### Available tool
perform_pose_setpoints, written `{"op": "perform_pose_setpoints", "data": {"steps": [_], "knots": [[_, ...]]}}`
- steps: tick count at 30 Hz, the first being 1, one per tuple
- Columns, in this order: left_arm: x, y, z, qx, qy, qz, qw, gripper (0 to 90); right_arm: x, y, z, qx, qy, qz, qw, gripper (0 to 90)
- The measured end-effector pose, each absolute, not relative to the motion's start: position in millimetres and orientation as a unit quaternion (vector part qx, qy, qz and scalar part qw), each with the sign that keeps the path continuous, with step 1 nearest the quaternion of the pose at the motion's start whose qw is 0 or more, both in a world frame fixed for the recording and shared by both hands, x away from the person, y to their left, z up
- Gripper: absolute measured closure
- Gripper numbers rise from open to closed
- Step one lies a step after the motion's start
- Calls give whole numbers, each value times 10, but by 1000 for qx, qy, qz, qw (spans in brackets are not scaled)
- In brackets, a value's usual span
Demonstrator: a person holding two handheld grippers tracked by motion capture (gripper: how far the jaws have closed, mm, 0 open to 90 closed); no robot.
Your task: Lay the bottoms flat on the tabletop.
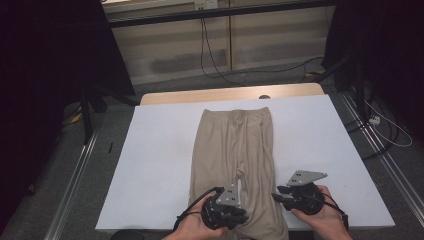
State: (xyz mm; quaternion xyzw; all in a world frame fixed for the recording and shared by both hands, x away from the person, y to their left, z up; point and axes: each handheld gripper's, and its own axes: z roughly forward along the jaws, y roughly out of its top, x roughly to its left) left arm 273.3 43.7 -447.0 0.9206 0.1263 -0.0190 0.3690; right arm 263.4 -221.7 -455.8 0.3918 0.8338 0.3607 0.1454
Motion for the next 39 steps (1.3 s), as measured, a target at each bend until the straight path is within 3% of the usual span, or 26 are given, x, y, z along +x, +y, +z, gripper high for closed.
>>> {"op": "perform_pose_setpoints", "data": {"steps": [7, 8, 12, 14, 15, 16, 17, 34, 39], "knots": [[2740, 391, -4528, 924, 125, -19, 360, 805, 2688, -2027, -4597, 379, 844, 348, 155, 490], [2738, 397, -4525, 925, 124, -21, 359, 849, 2701, -2003, -4599, 377, 844, 347, 156, 479], [2727, 413, -4514, 927, 127, -22, 353, 882, 2739, -1978, -4596, 381, 844, 345, 151, 461], [2729, 427, -4506, 928, 131, -18, 349, 885, 2736, -1971, -4591, 385, 843, 342, 157, 544], [2730, 434, -4503, 929, 132, -17, 347, 886, 2732, -1973, -4587, 383, 843, 342, 159, 672], [2728, 440, -4510, 926, 132, -25, 354, 887, 2730, -1985, -4580, 383, 843, 345, 153, 873], [2727, 448, -4512, 925, 130, -24, 355, 890, 2731, -1998, -4579, 384, 843, 347, 147, 887], [2730, 145, -4564, 915, 128, -36, 380, 882, 2473, -2562, -4506, 417, 840, 294, 187, 891], [2661, 272, -4528, 921, 132, -44, 363, 893, 2489, -2558, -4491, 421, 830, 318, 182, 786]]}}
